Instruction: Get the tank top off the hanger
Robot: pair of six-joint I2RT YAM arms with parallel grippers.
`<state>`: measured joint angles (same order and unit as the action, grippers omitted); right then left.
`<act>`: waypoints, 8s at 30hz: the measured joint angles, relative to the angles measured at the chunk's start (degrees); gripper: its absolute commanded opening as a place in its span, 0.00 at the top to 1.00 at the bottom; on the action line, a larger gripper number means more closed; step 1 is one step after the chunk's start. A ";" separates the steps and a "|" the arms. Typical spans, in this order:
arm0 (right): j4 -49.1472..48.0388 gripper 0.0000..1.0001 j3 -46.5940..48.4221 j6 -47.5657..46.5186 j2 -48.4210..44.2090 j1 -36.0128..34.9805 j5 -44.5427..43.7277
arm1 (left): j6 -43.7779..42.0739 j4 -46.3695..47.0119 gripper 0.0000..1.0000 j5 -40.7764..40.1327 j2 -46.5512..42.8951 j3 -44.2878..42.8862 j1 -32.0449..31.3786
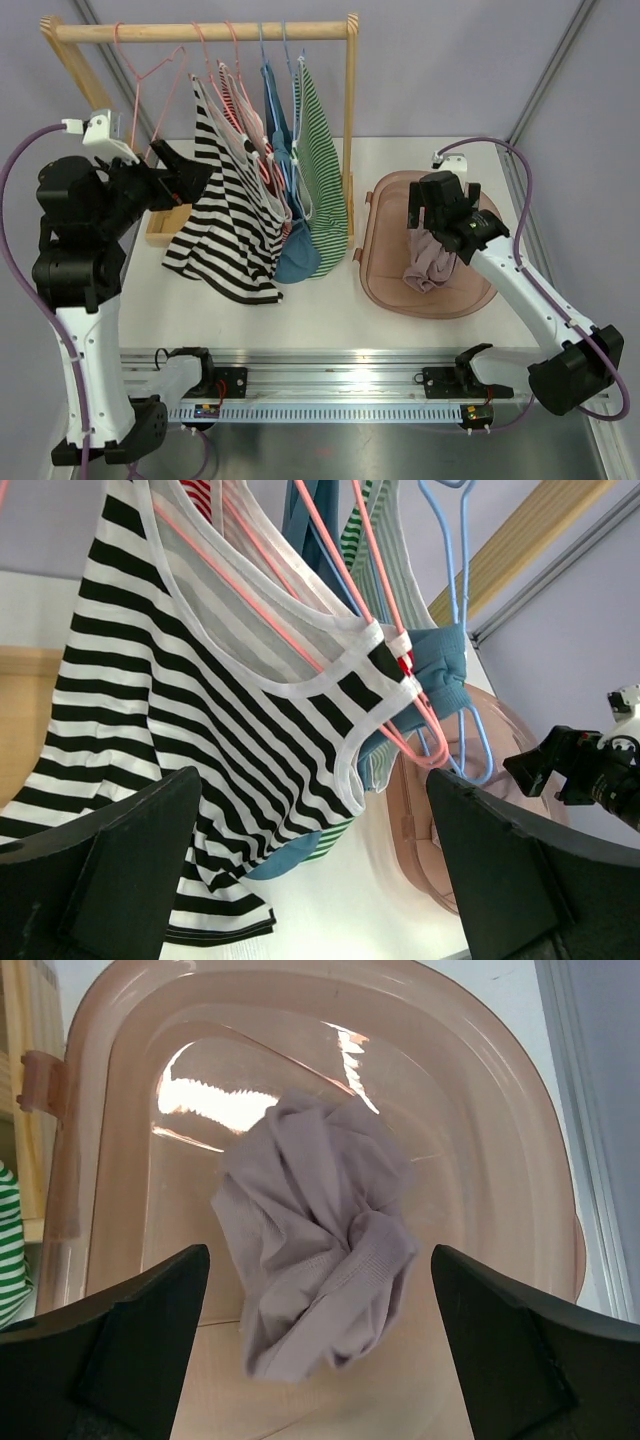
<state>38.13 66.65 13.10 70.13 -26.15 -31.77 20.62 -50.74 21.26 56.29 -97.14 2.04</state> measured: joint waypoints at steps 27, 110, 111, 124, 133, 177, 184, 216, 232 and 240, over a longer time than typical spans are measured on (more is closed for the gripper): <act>-1.77 0.01 -6.43 4.90 -24.90 0.02 27.56 | 2.25 -1.01 0.49 -37.44 30.67 -21.77 -20.37; -55.04 0.33 -17.99 22.01 8.94 -41.86 11.32 | 3.41 -15.15 1.00 8.46 -34.56 39.54 -21.68; -55.12 0.35 -17.81 21.81 9.20 -41.86 11.30 | 3.41 -15.10 1.00 8.46 -34.56 39.52 -21.68; -58.45 0.39 -20.92 21.55 8.90 -41.86 11.82 | 4.66 -14.45 1.00 7.87 -34.34 38.66 -21.68; -59.49 0.53 -20.92 20.87 9.40 -41.86 12.02 | 6.05 -12.09 1.00 8.46 -33.68 38.64 -21.68; -31.19 1.00 4.02 13.55 -0.15 -33.38 29.99 | 11.28 21.31 1.00 13.31 -34.51 35.80 -21.68; -25.49 1.00 18.67 12.98 1.88 -36.30 46.21 | 13.49 47.98 1.00 7.52 -34.34 42.91 -21.68; -19.80 0.01 2.05 14.16 25.53 -46.01 24.35 | 6.80 11.26 1.00 -29.79 -24.87 31.98 -21.68; -22.34 0.00 -6.47 14.51 3.48 -46.66 18.75 | 6.80 4.87 1.00 -28.92 -1.11 6.43 -18.95; -22.45 0.00 -11.47 14.95 -0.11 -46.66 19.02 | 6.25 4.17 1.00 -20.44 9.97 -3.93 -6.69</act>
<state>15.68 55.18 28.05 70.02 -72.82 -12.75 26.87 -46.57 0.82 66.26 -101.08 -4.64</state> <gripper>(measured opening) 0.993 0.027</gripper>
